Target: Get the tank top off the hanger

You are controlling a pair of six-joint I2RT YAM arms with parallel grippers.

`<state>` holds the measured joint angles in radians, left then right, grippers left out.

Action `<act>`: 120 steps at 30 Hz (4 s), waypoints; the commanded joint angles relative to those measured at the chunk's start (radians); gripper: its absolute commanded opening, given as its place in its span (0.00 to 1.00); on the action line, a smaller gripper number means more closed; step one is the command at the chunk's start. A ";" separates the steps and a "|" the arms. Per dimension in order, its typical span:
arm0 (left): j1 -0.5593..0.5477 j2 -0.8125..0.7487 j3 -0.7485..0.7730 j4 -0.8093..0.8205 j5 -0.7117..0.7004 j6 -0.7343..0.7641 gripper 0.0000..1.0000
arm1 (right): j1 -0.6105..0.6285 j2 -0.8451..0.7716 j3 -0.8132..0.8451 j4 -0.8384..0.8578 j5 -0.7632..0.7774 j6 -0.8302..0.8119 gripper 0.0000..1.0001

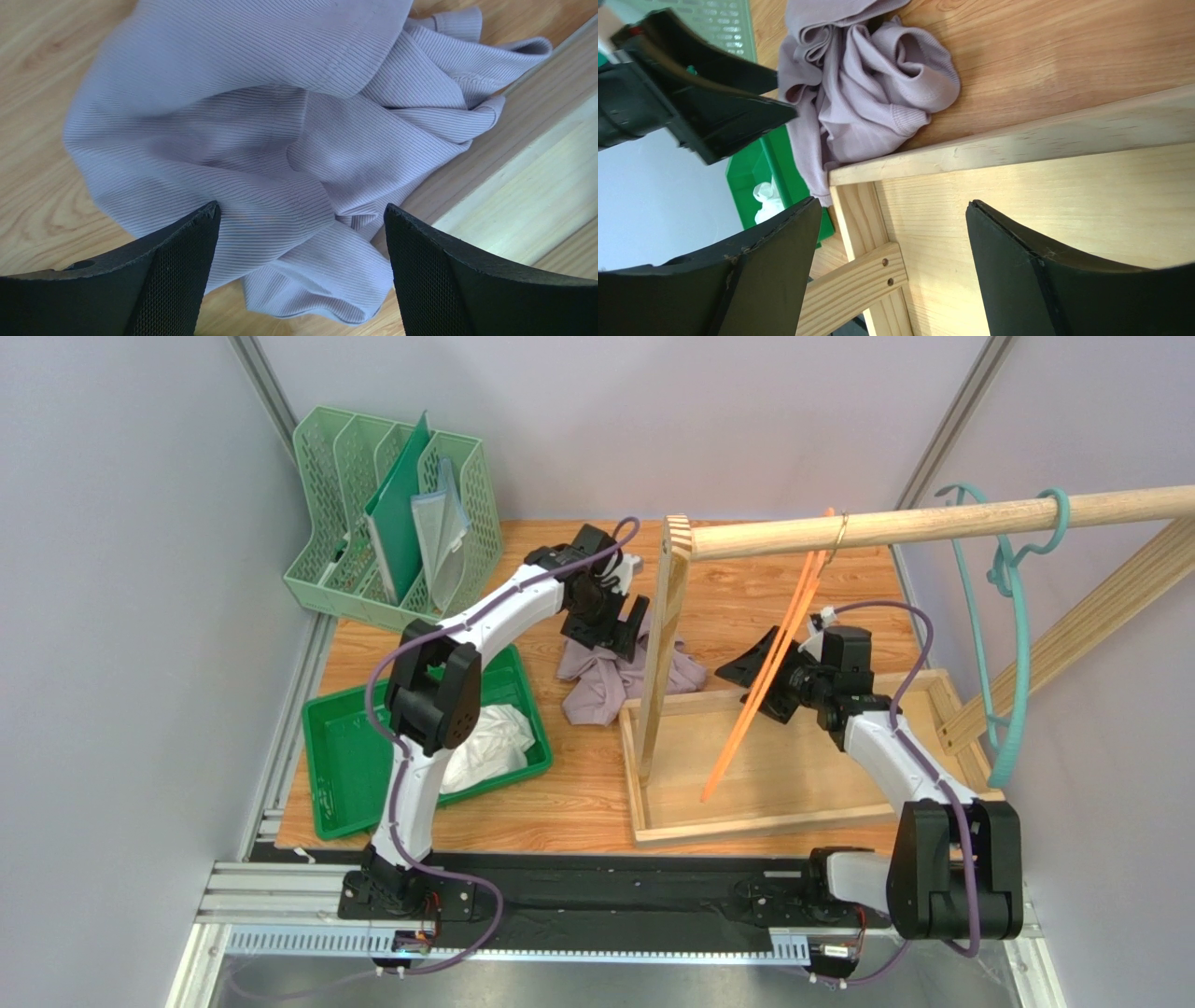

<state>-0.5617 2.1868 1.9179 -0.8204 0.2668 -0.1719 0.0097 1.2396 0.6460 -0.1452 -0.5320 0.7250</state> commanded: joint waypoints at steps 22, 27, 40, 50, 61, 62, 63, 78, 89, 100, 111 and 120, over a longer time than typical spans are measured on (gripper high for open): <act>-0.075 -0.022 -0.200 0.207 -0.206 -0.161 0.13 | 0.001 -0.161 -0.137 0.088 -0.072 0.016 0.81; -0.032 -0.169 -0.220 0.166 -0.199 -0.153 0.00 | 0.001 -0.187 -0.146 0.059 -0.080 0.011 0.81; 0.072 -0.760 -0.385 0.038 -0.230 -0.204 0.00 | -0.001 -0.279 -0.138 -0.019 -0.088 0.007 0.81; 0.174 -1.209 -0.634 -0.037 -0.343 -0.382 0.00 | 0.001 -0.367 -0.123 -0.093 -0.112 0.007 0.81; 0.206 -1.340 -0.708 -0.246 -0.437 -0.595 0.00 | -0.001 -0.451 -0.123 -0.166 -0.120 0.017 0.81; 0.206 -1.346 -0.721 -0.264 -0.457 -0.607 0.00 | -0.001 -0.459 -0.123 -0.171 -0.120 0.019 0.81; 0.206 -1.361 -0.729 -0.272 -0.504 -0.624 0.00 | -0.001 -0.463 -0.123 -0.178 -0.118 0.021 0.81; 0.359 -1.316 -0.796 -0.373 -0.635 -1.087 0.02 | -0.001 -0.523 -0.109 -0.231 -0.108 0.033 0.80; 0.807 -1.133 -1.065 -0.083 -0.377 -1.132 0.00 | -0.001 -0.525 -0.106 -0.249 -0.103 0.019 0.80; 0.890 -1.111 -1.169 -0.023 -0.400 -1.215 0.36 | -0.001 -0.523 -0.123 -0.249 -0.102 0.010 0.80; 0.892 -1.257 -0.987 -0.232 -0.481 -1.140 0.99 | 0.001 -0.522 -0.131 -0.240 -0.098 0.010 0.80; 0.820 -1.303 -0.850 0.007 -0.232 -0.746 0.99 | -0.002 -0.494 -0.128 -0.222 -0.106 0.008 0.80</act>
<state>0.3115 0.8623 1.0054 -0.9588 -0.1081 -1.1584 0.0097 0.7406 0.5049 -0.4046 -0.6296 0.7429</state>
